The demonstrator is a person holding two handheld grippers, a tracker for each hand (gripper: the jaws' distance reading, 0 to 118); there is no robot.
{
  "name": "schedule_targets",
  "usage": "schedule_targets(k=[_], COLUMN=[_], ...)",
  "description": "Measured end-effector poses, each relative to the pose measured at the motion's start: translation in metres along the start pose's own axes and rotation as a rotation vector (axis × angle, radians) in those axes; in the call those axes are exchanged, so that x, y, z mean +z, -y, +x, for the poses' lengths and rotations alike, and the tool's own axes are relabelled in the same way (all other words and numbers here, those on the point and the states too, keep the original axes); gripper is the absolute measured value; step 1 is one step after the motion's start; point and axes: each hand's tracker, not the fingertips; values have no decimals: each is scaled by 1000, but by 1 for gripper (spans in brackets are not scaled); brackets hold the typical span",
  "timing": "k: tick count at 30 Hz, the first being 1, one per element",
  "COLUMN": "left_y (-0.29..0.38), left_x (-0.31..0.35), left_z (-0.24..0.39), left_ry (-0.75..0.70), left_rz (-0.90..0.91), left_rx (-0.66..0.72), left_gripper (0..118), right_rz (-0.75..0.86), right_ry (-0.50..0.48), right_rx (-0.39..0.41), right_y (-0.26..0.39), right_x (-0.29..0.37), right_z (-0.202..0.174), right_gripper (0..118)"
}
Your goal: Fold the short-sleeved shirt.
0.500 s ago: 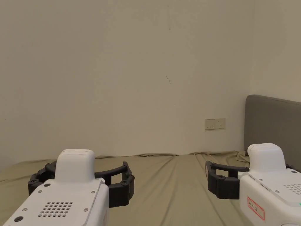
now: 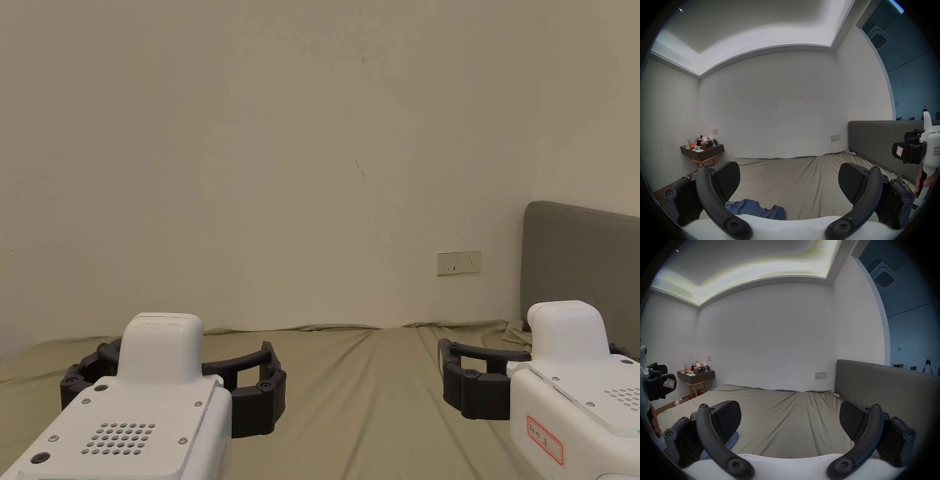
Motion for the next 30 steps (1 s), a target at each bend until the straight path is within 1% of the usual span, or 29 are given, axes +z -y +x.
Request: schedule_targets(k=[7,11,18,30], left_y=[-1,0,1,1], left_x=[0,-2,-2,0], left_z=[0,1,-2,-2], left_ry=[0,-15,-5,0], left_rz=[-1,-8,-8,-5], left_rx=[1,-23,11,7], left_gripper=[118,118,118,118], right_rz=[4,5,12,22], right_ry=[-3,0,-2,-9], right_rx=[8,25,17,18], right_y=[-1,-1,-1,-2], right_x=[0,-1,0,2], right_z=[-2,-4,-3,-5], right_gripper=[118,118,118,118])
